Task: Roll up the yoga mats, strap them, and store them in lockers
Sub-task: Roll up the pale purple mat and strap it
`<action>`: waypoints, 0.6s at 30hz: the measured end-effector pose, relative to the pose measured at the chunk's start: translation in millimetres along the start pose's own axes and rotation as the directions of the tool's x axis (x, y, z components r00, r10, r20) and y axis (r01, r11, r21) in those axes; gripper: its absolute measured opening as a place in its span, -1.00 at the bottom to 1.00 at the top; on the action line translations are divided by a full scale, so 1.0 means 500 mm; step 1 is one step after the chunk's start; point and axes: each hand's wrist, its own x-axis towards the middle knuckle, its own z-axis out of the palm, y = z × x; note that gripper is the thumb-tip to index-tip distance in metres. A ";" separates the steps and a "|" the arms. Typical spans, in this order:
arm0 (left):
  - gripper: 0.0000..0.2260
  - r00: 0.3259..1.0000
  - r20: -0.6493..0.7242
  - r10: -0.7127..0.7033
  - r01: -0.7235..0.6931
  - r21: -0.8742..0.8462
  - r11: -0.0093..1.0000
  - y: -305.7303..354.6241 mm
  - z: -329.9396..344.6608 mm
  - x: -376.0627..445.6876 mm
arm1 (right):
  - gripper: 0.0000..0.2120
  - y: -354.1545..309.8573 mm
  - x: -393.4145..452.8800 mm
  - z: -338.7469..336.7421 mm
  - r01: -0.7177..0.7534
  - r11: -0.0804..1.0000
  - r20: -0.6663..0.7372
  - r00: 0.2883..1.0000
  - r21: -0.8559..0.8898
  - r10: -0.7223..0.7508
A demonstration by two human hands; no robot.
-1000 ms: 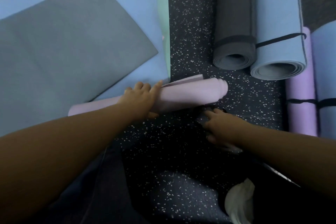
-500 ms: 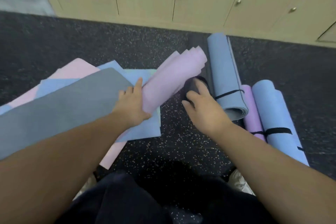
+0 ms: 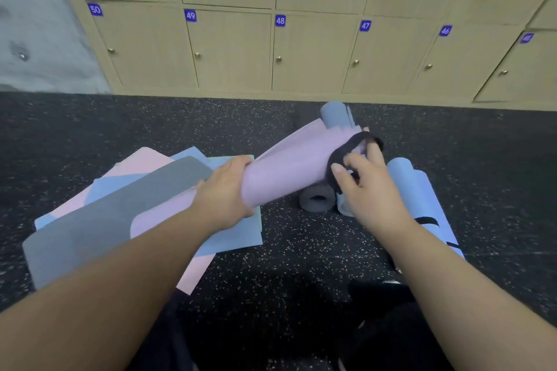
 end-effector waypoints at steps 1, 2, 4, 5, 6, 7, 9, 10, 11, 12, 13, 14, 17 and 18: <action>-0.27 1.000 0.009 0.005 -0.005 0.000 1.000 0.004 0.004 -0.020 | -0.77 -0.004 -0.014 -0.005 -0.002 1.000 0.003 1.000 0.004 0.002; -0.26 1.000 0.020 0.015 -0.015 0.003 1.000 0.006 0.008 -0.036 | -0.82 -0.008 -0.029 -0.007 -0.001 1.000 0.003 1.000 0.008 0.001; -0.18 0.998 0.038 0.039 -0.039 -0.025 0.999 0.013 0.004 -0.062 | -0.85 -0.018 -0.057 -0.009 0.025 1.000 -0.023 0.999 0.016 -0.025; -0.12 0.997 0.051 0.055 -0.051 -0.074 0.996 0.017 -0.002 -0.072 | -0.84 -0.025 -0.072 -0.010 0.046 0.999 -0.039 0.998 0.022 -0.045; -0.06 0.995 0.055 0.083 -0.075 -0.135 0.988 0.022 -0.008 -0.080 | -0.83 -0.031 -0.087 -0.011 0.079 0.997 -0.060 0.995 0.020 -0.078; -0.01 0.991 0.056 0.120 -0.107 -0.198 0.974 0.030 -0.014 -0.088 | -0.84 -0.035 -0.103 -0.011 0.119 0.993 -0.074 0.990 0.005 -0.119; 0.00 0.980 0.058 0.189 -0.161 -0.314 0.935 0.051 -0.020 -0.109 | -0.92 -0.041 -0.136 -0.004 0.171 0.985 -0.044 0.984 -0.032 -0.172; -0.01 0.976 0.050 0.212 -0.181 -0.354 0.918 0.060 -0.019 -0.118 | -0.94 -0.045 -0.151 0.002 0.175 0.983 -0.003 0.985 -0.048 -0.175; -0.04 0.973 0.040 0.227 -0.196 -0.376 0.905 0.068 -0.017 -0.128 | -0.95 -0.047 -0.165 0.007 0.180 0.981 0.034 0.983 -0.069 -0.178; -0.08 0.971 0.033 0.236 -0.204 -0.393 0.897 0.076 -0.015 -0.138 | -0.94 -0.050 -0.177 0.011 0.191 0.977 0.053 0.981 -0.091 -0.187; -0.13 0.970 0.029 0.243 -0.209 -0.421 0.883 0.083 -0.014 -0.149 | -0.93 -0.052 -0.187 0.014 0.203 0.973 0.057 0.979 -0.107 -0.198; -0.19 0.970 0.029 0.243 -0.202 -0.465 0.862 0.088 -0.013 -0.159 | -0.92 -0.055 -0.195 0.015 0.214 0.970 0.054 0.976 -0.119 -0.209; -0.44 0.972 0.054 0.228 -0.155 -0.585 0.796 0.096 -0.009 -0.188 | -0.87 -0.060 -0.222 0.012 0.255 0.956 0.044 0.967 -0.142 -0.251; -0.52 0.974 0.082 0.210 -0.117 -0.613 0.781 0.099 -0.007 -0.200 | -0.87 -0.061 -0.231 0.012 0.263 0.954 0.062 0.965 -0.143 -0.256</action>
